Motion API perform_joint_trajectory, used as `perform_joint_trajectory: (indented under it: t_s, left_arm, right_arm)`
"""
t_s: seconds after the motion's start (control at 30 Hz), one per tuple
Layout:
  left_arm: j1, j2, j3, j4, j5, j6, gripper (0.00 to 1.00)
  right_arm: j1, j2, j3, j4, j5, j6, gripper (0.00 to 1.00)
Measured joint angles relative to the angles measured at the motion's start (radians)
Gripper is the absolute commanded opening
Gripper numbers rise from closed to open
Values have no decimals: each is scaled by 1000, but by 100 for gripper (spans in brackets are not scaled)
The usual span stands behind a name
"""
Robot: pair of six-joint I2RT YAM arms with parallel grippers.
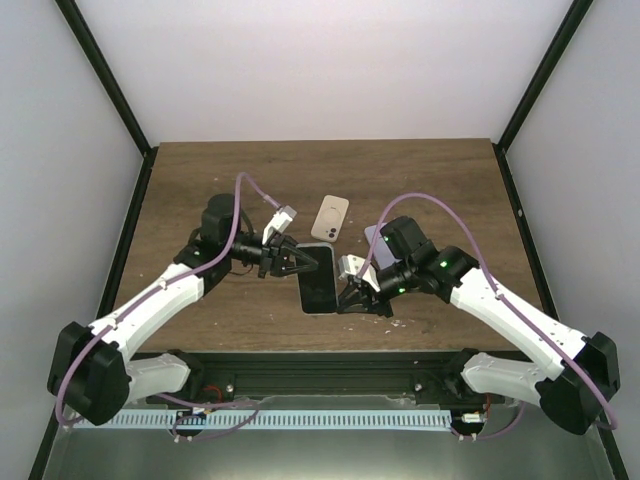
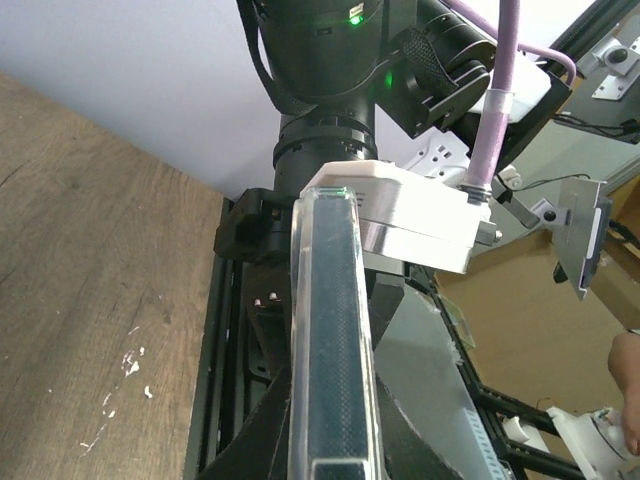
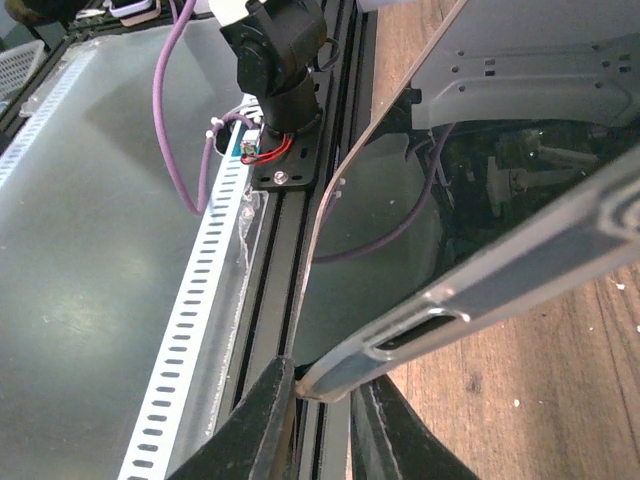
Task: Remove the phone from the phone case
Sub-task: Remove the phone case from the phone.
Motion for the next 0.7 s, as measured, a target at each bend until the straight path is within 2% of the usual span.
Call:
perform_joint_trajectory:
  t_s: [0.7]
  left_arm:
    - [10, 45, -13, 95, 22, -24, 0]
  right_arm:
    - [11, 0, 8, -5, 123, -106, 11]
